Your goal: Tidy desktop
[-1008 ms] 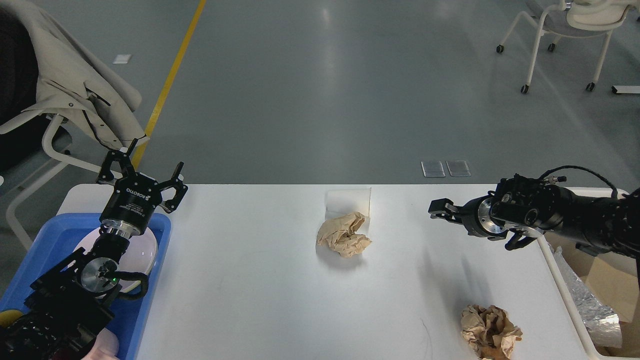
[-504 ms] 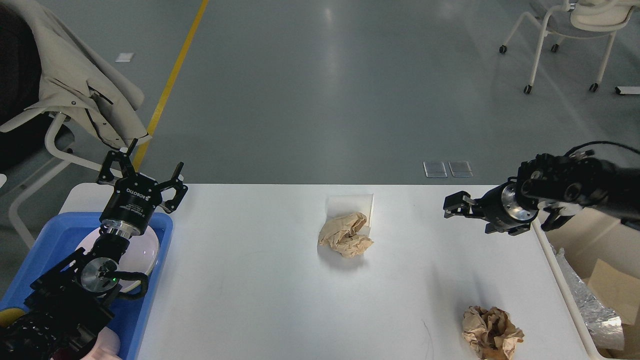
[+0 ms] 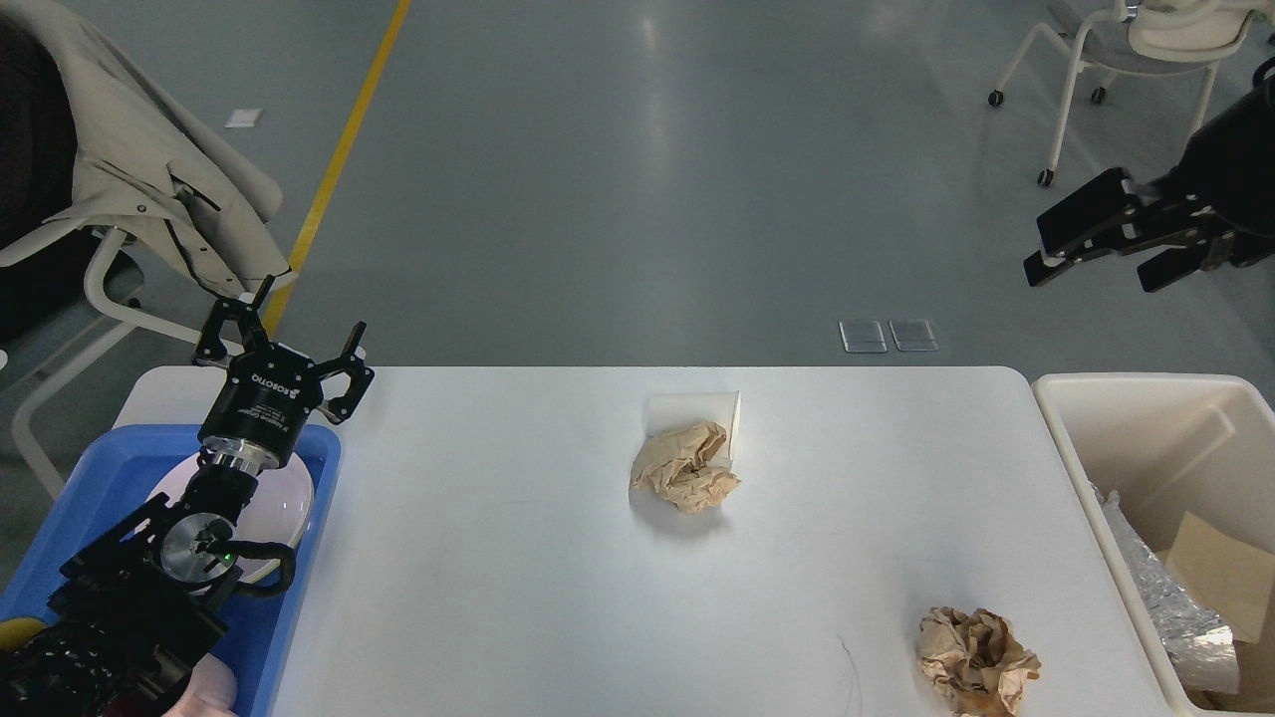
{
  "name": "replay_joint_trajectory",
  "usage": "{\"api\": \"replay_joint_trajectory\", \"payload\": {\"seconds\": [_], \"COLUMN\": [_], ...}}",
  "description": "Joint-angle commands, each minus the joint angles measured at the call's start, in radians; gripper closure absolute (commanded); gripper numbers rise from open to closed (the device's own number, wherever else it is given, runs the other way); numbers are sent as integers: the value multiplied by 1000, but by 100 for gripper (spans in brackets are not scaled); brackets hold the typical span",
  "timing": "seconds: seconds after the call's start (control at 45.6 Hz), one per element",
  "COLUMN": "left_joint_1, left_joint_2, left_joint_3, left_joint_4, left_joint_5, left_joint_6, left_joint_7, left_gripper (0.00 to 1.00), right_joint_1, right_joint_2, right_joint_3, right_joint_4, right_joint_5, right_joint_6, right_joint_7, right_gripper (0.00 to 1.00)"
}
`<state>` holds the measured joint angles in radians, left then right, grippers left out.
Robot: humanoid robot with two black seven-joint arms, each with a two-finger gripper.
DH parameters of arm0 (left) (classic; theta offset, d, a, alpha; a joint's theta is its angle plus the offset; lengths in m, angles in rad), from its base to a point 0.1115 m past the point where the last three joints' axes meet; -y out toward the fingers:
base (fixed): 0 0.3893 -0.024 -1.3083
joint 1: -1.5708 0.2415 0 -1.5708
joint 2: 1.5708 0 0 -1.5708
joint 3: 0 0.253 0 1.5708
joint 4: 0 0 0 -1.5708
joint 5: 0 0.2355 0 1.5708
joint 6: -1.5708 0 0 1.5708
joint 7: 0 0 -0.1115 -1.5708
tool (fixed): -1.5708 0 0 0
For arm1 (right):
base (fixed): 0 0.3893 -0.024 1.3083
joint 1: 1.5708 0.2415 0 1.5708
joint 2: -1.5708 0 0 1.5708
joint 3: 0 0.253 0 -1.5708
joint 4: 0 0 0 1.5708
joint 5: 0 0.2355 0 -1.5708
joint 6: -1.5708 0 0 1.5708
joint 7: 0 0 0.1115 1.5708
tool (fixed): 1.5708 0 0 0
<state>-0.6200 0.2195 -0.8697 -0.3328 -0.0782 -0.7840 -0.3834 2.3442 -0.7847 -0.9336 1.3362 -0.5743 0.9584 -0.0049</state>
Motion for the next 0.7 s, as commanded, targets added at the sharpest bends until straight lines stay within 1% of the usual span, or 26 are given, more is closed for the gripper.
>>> {"api": "replay_joint_trajectory", "payload": {"seconds": [0.0, 0.066, 0.197, 0.351, 0.482, 0.548, 0.68], "left_joint_1": [0, 0, 0, 0, 0, 0, 0], "left_joint_2": [1, 1, 1, 1, 1, 0, 0], "left_joint_3": [0, 0, 0, 1, 1, 1, 1], "left_joint_4": [0, 0, 0, 0, 0, 0, 0], "left_joint_5": [0, 0, 0, 0, 0, 0, 0], "left_joint_6": [0, 0, 0, 0, 0, 0, 0], "left_joint_7": [0, 0, 0, 0, 0, 0, 0], "left_gripper": [0, 0, 0, 0, 0, 0, 0], "right_joint_1": [93, 98, 75, -143, -365, -462, -666], "right_joint_2": [-74, -110, -134, -145, -136, -125, -78], "right_joint_3": [-4, -13, -68, -76, -70, -67, -60], "right_joint_4": [109, 152, 166, 176, 185, 185, 170], "right_joint_5": [-1, 1, -1, -1, -2, 1, 14], "right_joint_6": [2, 2, 2, 2, -137, -226, -458], "right_joint_7": [-1, -4, -12, -15, -21, -21, -20], "right_gripper": [0, 0, 0, 0, 0, 0, 0]}}
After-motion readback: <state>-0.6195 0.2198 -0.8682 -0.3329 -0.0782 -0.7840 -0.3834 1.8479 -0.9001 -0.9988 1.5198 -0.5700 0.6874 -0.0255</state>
